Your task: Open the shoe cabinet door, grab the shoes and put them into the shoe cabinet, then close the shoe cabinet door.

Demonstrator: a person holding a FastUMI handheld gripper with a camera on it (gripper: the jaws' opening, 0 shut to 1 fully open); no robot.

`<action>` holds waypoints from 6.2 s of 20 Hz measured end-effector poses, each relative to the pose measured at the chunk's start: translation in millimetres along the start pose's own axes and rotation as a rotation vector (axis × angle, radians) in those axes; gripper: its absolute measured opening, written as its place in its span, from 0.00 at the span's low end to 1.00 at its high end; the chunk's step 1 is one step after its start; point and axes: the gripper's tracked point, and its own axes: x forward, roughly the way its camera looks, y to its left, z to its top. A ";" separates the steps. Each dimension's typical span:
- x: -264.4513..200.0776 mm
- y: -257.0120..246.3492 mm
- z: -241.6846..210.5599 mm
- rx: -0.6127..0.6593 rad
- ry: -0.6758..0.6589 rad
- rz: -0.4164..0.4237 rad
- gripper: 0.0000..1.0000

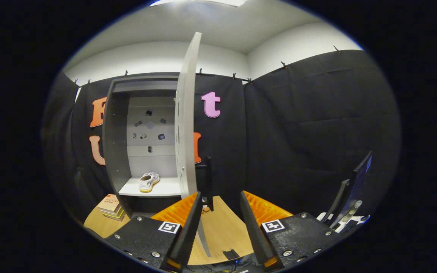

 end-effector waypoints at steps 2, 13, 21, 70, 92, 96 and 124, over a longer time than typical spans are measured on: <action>16.1 -0.2 -3.1 0.021 0.006 0.022 0.66; 56.9 10.3 -20.2 0.088 0.040 0.130 0.74; 45.9 20.9 -8.9 -0.003 -0.012 0.144 0.75; 142.7 404.3 -17.2 -0.027 -0.066 0.602 0.79; 162.2 419.5 -9.9 0.009 -0.058 0.553 0.85; 125.6 402.5 -0.5 -0.017 -0.080 0.555 0.86; -84.9 213.1 7.6 -0.048 -0.115 0.318 0.88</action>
